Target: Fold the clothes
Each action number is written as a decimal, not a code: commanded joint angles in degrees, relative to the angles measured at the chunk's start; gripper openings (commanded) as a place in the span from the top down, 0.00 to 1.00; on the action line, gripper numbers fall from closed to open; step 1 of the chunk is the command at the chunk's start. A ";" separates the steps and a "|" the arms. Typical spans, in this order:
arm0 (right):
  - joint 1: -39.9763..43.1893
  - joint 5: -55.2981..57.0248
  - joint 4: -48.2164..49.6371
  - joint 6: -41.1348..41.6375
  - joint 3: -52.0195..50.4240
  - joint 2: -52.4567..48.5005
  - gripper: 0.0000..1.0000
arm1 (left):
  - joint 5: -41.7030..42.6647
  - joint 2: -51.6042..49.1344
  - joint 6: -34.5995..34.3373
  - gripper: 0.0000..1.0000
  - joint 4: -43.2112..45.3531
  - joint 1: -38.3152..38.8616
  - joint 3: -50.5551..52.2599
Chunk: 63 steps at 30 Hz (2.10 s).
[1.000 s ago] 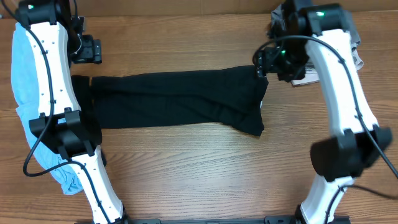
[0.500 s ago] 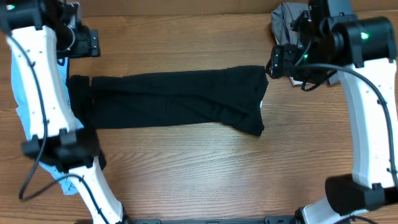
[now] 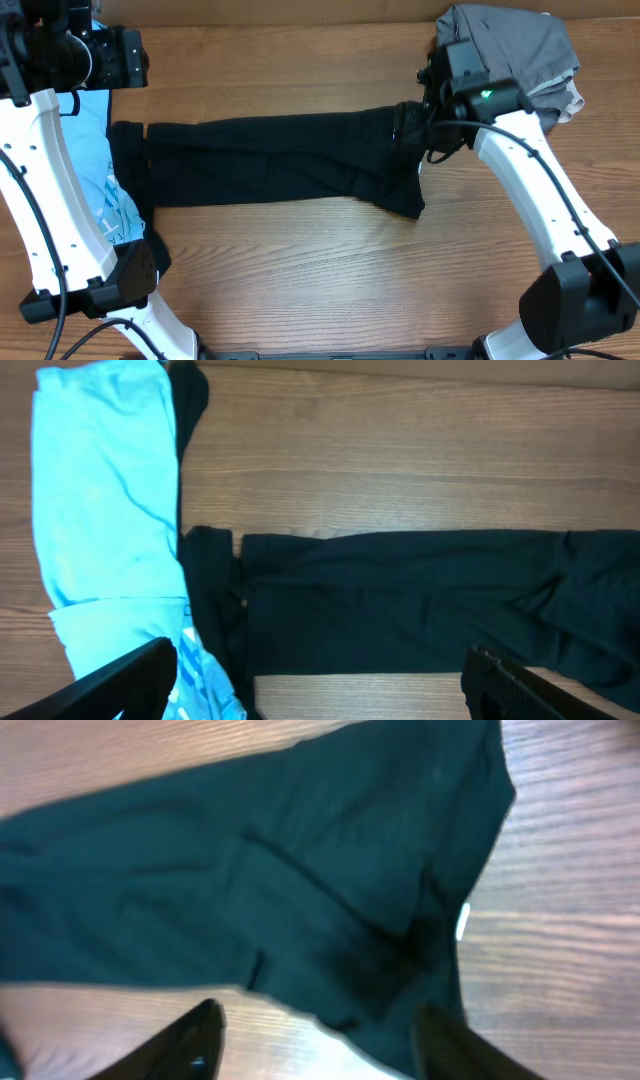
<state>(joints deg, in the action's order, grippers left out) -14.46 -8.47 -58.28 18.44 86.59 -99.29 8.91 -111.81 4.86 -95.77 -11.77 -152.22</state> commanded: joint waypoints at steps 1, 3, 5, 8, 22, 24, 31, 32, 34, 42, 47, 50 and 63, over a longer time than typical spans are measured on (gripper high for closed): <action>1.18 1.36 7.91 1.77 -7.72 0.44 0.69 | 1.68 -2.10 -0.15 0.07 0.48 0.20 0.24; 1.20 1.31 11.85 1.51 -10.62 0.42 0.81 | 1.66 -2.89 -0.15 0.08 0.68 0.31 0.24; 1.11 0.61 15.50 1.03 -12.79 0.33 0.89 | 1.66 -3.67 -0.15 0.08 0.94 0.31 0.24; 0.92 -0.61 21.16 0.96 -15.93 0.02 0.96 | 1.70 -5.14 -0.17 0.08 1.77 0.35 0.26; 0.92 -2.71 25.24 1.81 -18.29 -9.16 0.96 | 1.66 -13.42 -0.11 0.05 4.44 1.55 0.26; 1.14 -2.03 25.09 3.02 -18.29 -10.16 0.96 | 1.68 -14.29 -0.11 0.04 4.52 1.66 0.26; 3.72 0.13 20.41 4.37 -18.38 -13.97 0.96 | 1.68 -18.27 -0.11 0.00 4.33 1.73 0.26; 4.33 0.33 20.00 4.39 -18.38 -14.43 0.96 | 1.68 -18.78 -0.11 0.00 4.28 1.73 0.28; 6.67 0.33 19.12 4.37 -18.38 -15.10 0.96 | 1.73 -20.13 -0.11 0.00 4.02 1.73 0.31; 16.57 -2.40 18.08 -0.44 -18.34 -15.10 0.96 | 1.75 -21.92 0.79 0.00 4.09 1.73 0.35; 20.33 -6.27 18.58 -3.76 -18.21 -15.10 0.96 | 4.90 -21.97 2.32 0.00 4.11 1.73 1.31; 20.63 -7.76 18.45 -4.37 -18.14 -15.06 0.71 | 9.20 -21.97 4.37 0.00 3.74 1.75 3.98; 20.63 -8.35 18.51 -4.33 -18.14 -15.06 0.26 | 8.87 -21.97 5.40 0.12 8.31 2.16 29.88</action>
<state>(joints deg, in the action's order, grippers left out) 5.23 -22.31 -39.46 14.76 70.06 -111.87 16.60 -133.32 9.41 -88.29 -10.09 -125.60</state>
